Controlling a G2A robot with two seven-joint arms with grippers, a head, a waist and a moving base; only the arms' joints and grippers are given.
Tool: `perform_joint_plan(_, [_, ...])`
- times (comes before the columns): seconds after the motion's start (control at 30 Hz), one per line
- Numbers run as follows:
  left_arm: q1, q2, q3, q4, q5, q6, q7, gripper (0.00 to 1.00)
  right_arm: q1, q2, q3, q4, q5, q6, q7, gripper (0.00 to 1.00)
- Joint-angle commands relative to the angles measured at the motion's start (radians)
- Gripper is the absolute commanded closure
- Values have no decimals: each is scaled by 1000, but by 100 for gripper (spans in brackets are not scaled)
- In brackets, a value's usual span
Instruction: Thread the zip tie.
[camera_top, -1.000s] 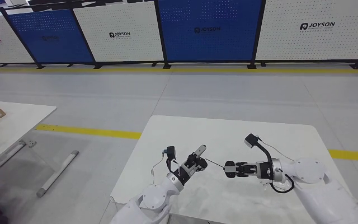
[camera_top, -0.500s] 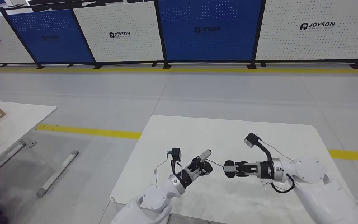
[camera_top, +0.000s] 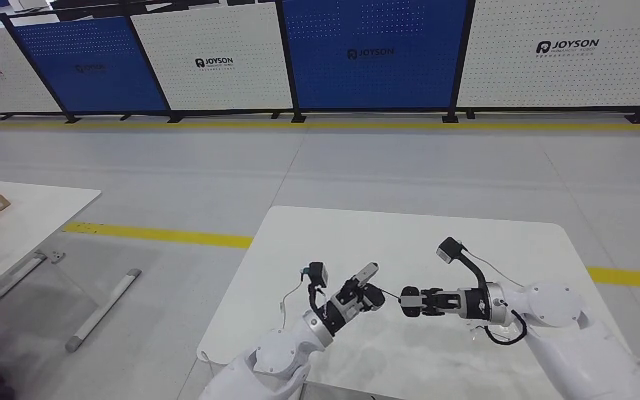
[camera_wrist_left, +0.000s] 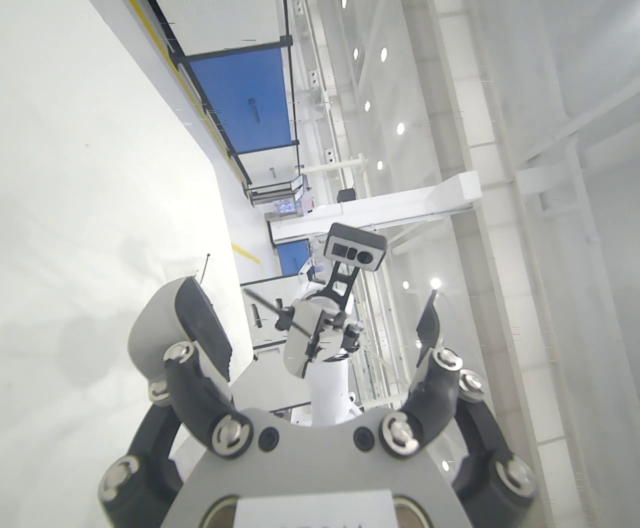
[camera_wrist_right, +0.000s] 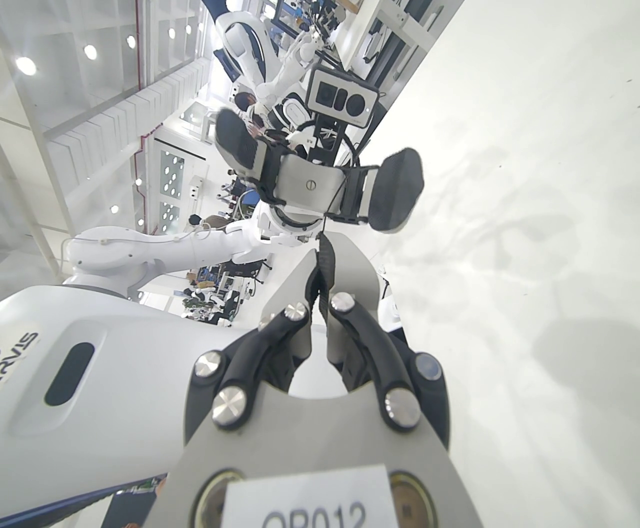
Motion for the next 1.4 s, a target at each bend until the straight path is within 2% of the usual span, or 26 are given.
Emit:
perform_joint_plan(0.0, [0, 0, 0, 0, 2, 0, -4, 0, 0, 0, 0, 0, 0, 0, 0, 100])
perform_joint_plan(0.13, [0, 0, 1, 3, 1, 5, -2, 0, 0, 0, 0, 0, 0, 0, 0, 100])
perform_joint_plan(0.2, [-6, 1, 2, 17, 29, 14, -17, 0, 0, 0, 0, 0, 0, 0, 0, 100])
perform_joint_plan(0.27, [-6, 1, 6, 27, 59, 6, -29, 0, 0, 0, 0, 0, 0, 0, 0, 100])
perform_joint_plan(0.3, [-6, 1, 8, 29, 62, 3, -32, 12, 0, 0, 0, 0, 0, 0, 0, 100])
perform_joint_plan(0.33, [-5, 1, 9, 30, 63, 0, -33, 54, 0, 0, 0, 0, 0, 0, 0, 100])
perform_joint_plan(0.37, [-4, 0, 9, 31, 65, -1, -34, 65, 0, 0, 0, 0, 0, 0, 0, 100])
perform_joint_plan(0.4, [-4, 0, 10, 30, 64, -2, -36, 68, 0, 0, 0, 0, 0, 0, 0, 100])
perform_joint_plan(0.47, [-4, 0, 9, 29, 61, -9, -49, 87, 0, 0, 0, 0, 0, 0, 0, 100])
perform_joint_plan(0.57, [2, 1, 6, 24, 65, -22, -65, 96, 0, 0, 0, 0, 0, 0, 0, 100])
perform_joint_plan(0.63, [7, 2, 2, 19, 57, -35, -78, 91, 0, 0, 0, 0, 0, 0, 0, 100])
perform_joint_plan(0.77, [16, 4, -6, 12, 51, -59, -102, 89, 0, 0, 0, 0, 0, 0, 0, 100])
perform_joint_plan(0.87, [24, 6, -11, 10, 62, -75, -117, 76, 0, 0, 0, 0, 0, 0, 0, 100])
perform_joint_plan(0.93, [29, 8, -12, 9, 87, -91, -132, 72, 0, 0, 0, 0, 0, 0, 0, 100])
perform_joint_plan(1.03, [37, 9, -14, 9, 92, -105, -138, 72, 0, 0, 0, 0, 0, 0, 0, 100])
perform_joint_plan(1.2, [43, 11, -19, 2, 97, -108, -143, 65, 0, 0, 0, 0, 0, 0, 0, 100])
perform_joint_plan(1.37, [42, 10, -21, -6, 100, -101, -135, 69, 0, 0, 0, 0, 0, 0, 0, 100])
